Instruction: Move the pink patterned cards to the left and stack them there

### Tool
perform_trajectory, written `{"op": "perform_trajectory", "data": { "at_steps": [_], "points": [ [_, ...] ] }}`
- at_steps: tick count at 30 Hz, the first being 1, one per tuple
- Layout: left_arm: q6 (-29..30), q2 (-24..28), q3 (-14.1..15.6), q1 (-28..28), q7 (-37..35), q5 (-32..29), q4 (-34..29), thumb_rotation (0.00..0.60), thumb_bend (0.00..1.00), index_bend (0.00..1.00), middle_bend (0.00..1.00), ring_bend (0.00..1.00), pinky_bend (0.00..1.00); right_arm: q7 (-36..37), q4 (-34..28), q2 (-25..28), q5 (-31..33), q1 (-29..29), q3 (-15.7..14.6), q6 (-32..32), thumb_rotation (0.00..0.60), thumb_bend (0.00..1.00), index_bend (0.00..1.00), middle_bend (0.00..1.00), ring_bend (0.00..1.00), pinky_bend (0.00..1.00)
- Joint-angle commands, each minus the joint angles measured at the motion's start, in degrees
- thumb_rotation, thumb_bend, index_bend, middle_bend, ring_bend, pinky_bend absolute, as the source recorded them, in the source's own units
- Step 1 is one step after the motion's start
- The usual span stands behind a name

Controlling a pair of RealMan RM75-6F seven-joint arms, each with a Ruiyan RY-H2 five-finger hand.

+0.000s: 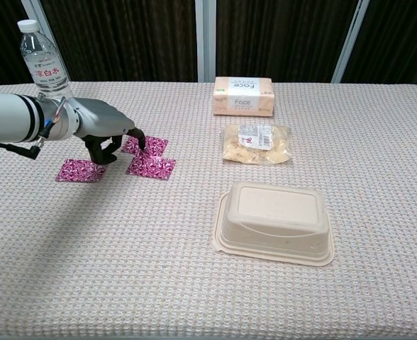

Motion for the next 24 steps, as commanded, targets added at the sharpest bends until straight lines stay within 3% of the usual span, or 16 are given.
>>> {"op": "perform_trajectory", "data": {
  "at_steps": [1, 6, 11, 17, 24],
  "points": [
    [0.5, 0.4, -0.2, -0.1, -0.2, -0.2, -0.6, 0.6, 0.54, 0.25, 0.81, 0.85, 0.84, 0.0, -0.1, 0.0, 0.0, -0.1, 0.0, 0.1, 0.254, 0.09, 0.07, 0.07, 0.0, 0.04],
    [3.6, 1.5, -1.6, 0.8, -2.2, 2.0, -4.6, 0.6, 0.52, 0.25, 0.81, 0.85, 0.84, -0.1, -0.2, 0.1, -0.2, 0.0, 0.0, 0.1, 0.258, 0.09, 0.07, 0.08, 0.0, 0.04],
    [4.9, 1.1, -2.6, 1.4, -4.0, 4.5, -7.1, 0.6, 0.4, 0.27, 0.81, 0.85, 0.84, 0.0, -0.2, 0.0, -0.3, -0.1, 0.0, 0.3, 0.259, 0.09, 0.07, 0.08, 0.0, 0.04],
    [5.5, -2.1, -3.3, 0.9, -2.9, 3.2, -4.4, 0.6, 0.28, 0.28, 0.81, 0.85, 0.84, 0.4, 0.0, 0.1, -0.2, -0.5, -0.1, 0.5, 0.256, 0.09, 0.07, 0.08, 0.0, 0.04],
    [6.4, -5.2, -3.9, 0.5, -0.1, -0.8, -1.0, 0.6, 0.26, 0.32, 0.81, 0.86, 0.84, 0.7, 0.4, -0.1, -0.1, -0.4, -0.1, 0.3, 0.259, 0.09, 0.07, 0.08, 0.0, 0.04]
  ]
}}
